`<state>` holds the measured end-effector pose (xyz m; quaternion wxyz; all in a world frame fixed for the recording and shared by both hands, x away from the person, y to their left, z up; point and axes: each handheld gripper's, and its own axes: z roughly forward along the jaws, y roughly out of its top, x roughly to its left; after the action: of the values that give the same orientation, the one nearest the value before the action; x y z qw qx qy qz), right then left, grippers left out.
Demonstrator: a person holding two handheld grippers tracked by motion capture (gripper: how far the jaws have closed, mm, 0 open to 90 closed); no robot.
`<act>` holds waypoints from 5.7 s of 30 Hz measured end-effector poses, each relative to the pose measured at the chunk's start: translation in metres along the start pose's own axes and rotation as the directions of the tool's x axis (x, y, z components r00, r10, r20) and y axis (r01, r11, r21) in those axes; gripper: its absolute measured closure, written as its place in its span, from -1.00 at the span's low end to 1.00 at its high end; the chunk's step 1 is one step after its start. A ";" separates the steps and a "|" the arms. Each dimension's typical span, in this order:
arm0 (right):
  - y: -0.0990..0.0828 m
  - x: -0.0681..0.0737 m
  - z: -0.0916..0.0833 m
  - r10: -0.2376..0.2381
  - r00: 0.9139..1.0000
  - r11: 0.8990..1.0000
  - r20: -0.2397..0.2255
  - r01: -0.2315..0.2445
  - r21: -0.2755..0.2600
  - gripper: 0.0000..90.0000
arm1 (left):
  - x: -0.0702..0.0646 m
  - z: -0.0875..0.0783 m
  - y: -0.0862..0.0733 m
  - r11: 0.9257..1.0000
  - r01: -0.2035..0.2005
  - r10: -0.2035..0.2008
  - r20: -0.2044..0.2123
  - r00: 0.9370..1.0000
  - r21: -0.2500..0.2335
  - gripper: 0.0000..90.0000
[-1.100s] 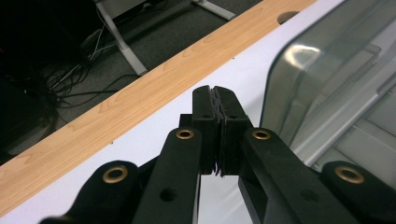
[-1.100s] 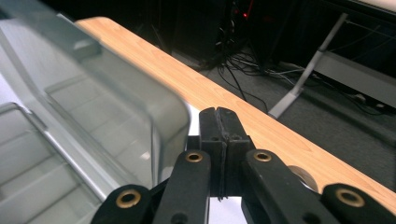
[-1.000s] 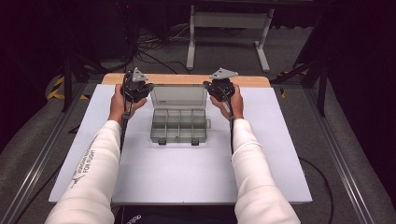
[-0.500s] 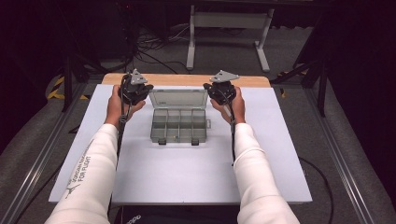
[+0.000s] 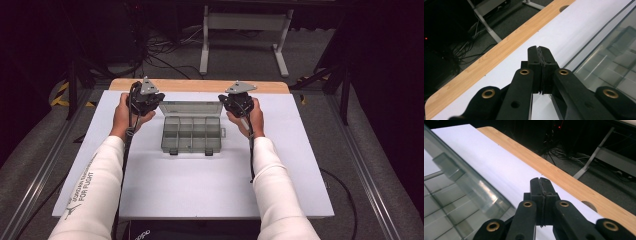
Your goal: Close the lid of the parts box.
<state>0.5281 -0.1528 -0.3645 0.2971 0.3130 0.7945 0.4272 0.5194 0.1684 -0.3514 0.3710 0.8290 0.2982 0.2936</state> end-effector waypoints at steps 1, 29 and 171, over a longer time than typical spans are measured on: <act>0.000 0.001 0.000 -0.005 1.000 1.000 -0.003 0.005 0.004 1.00 | 0.000 0.000 0.000 1.000 0.000 0.000 0.000 1.000 0.000 0.97; -0.002 0.016 -0.016 -0.040 0.998 0.997 -0.052 0.043 0.059 1.00 | -0.017 -0.023 -0.006 0.998 -0.059 0.059 0.033 0.998 0.016 0.97; -0.074 0.077 -0.038 -0.040 0.974 0.996 -0.222 0.056 0.067 1.00 | -0.079 -0.023 -0.096 0.998 -0.041 0.051 0.201 0.978 -0.052 0.96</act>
<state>0.4334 -0.1458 -0.4266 0.2057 0.2552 0.8449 0.4227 0.4252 0.1743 -0.4357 0.4120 0.8522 0.2326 0.2231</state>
